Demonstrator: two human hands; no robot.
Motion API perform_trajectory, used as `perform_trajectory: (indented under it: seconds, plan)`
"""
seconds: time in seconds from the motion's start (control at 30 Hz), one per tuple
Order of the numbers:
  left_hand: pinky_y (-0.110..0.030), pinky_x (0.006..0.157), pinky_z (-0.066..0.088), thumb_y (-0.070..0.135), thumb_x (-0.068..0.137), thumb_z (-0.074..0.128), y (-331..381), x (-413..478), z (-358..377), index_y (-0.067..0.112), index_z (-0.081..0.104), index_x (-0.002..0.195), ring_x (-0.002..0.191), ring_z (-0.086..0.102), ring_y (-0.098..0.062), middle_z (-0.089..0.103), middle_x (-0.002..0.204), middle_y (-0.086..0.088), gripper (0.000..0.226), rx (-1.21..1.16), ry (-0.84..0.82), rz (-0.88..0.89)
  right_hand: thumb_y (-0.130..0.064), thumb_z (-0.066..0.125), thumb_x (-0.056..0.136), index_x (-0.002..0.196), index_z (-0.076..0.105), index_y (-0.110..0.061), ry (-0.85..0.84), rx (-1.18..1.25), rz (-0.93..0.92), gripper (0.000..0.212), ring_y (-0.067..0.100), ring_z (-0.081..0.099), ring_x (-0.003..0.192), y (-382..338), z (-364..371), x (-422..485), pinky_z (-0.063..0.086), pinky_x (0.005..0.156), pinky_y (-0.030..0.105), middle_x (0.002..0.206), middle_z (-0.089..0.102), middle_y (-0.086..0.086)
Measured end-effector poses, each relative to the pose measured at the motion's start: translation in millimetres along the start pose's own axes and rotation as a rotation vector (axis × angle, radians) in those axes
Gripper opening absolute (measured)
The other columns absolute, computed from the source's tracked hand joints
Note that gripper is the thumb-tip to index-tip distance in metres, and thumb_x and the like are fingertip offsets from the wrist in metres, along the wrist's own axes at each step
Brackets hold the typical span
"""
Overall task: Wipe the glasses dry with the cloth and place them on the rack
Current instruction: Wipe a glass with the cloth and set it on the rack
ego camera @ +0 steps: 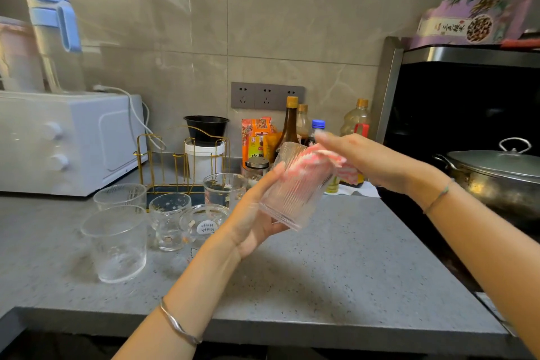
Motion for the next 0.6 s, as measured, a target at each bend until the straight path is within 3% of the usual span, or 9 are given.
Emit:
perform_trajectory:
  seconds: [0.07,0.1,0.2,0.3,0.37,0.47,0.53,0.6]
  plan:
    - [-0.040,0.080,0.056,0.061,0.030,0.090,1.2,-0.5,0.1,0.020,0.066,0.118,0.093,0.070,-0.021,0.073,0.109,-0.008,0.100,0.004,-0.034,-0.034,-0.038,0.064,0.085,0.091,0.070,-0.030,-0.165,-0.079,-0.042,0.012,-0.003,0.063,0.068,0.9,4.4,-4.6,0.046,0.069,0.012,0.078,0.072,-0.017]
    - [-0.042,0.084,0.055,0.059,0.032,0.091,1.1,-0.8,0.3,0.020,0.069,0.115,0.095,0.070,-0.022,0.072,0.112,-0.009,0.094,0.001,-0.055,-0.050,-0.027,0.069,0.084,0.092,0.069,-0.028,-0.215,-0.090,-0.043,0.008,-0.005,0.066,0.076,4.3,6.2,-6.5,0.049,0.069,0.009,0.083,0.072,-0.020]
    - [-0.050,0.101,0.047,0.059,0.041,0.089,-2.4,0.4,1.1,0.023,0.077,0.103,0.104,0.066,-0.026,0.071,0.116,-0.010,0.072,0.014,-0.084,-0.095,-0.022,0.073,0.078,0.094,0.069,-0.026,-0.201,-0.065,-0.058,0.017,-0.001,0.068,0.089,12.7,9.8,-8.3,0.053,0.076,0.011,0.091,0.074,-0.018]
    - [-0.054,0.110,0.037,0.069,0.070,0.063,-3.2,0.3,1.9,0.024,0.078,0.101,0.115,0.061,-0.032,0.069,0.119,-0.013,0.057,-0.022,-0.046,-0.135,-0.021,0.072,0.078,0.093,0.069,-0.024,-0.122,0.062,-0.068,0.016,0.001,0.069,0.089,19.3,10.9,-8.3,0.053,0.071,0.012,0.090,0.074,-0.016]
    - [-0.050,0.106,0.042,0.075,0.076,0.047,-2.4,0.0,-0.2,0.021,0.076,0.109,0.111,0.063,-0.033,0.068,0.120,-0.014,0.069,-0.095,0.010,-0.142,-0.021,0.071,0.079,0.091,0.070,-0.024,-0.055,0.098,-0.087,0.012,0.001,0.069,0.087,21.9,9.2,-7.1,0.052,0.068,0.011,0.087,0.074,-0.016]
    - [-0.043,0.086,0.056,0.075,0.069,0.054,-2.0,-0.3,-0.4,0.020,0.064,0.125,0.109,0.065,-0.032,0.066,0.124,-0.015,0.080,-0.178,0.089,-0.095,-0.022,0.070,0.080,0.090,0.070,-0.024,0.050,0.172,-0.086,0.010,0.001,0.070,0.085,25.4,5.8,-4.8,0.052,0.066,0.010,0.086,0.075,-0.014]
    - [-0.039,0.074,0.060,0.070,0.071,0.058,0.9,-1.3,5.3,0.021,0.063,0.125,0.110,0.066,-0.028,0.068,0.121,-0.013,0.073,-0.128,0.122,-0.054,-0.022,0.070,0.081,0.091,0.069,-0.026,0.079,0.182,-0.090,0.011,-0.001,0.069,0.085,26.4,8.5,-4.9,0.053,0.068,0.011,0.085,0.074,-0.017]
    - [-0.036,0.074,0.059,0.066,0.081,0.053,2.2,-1.0,11.8,0.018,0.064,0.123,0.105,0.068,-0.025,0.071,0.115,-0.011,0.065,-0.039,0.168,-0.039,-0.025,0.071,0.079,0.092,0.068,-0.031,0.077,0.111,-0.140,0.015,-0.004,0.068,0.086,21.1,16.3,-7.9,0.054,0.075,0.011,0.085,0.073,-0.022]
Point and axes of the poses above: each hand's wrist, its own x-axis towards the middle knuckle, its own z-axis out of the palm, y = z × x, the point moved 6 cm from there along x, towards the middle knuckle
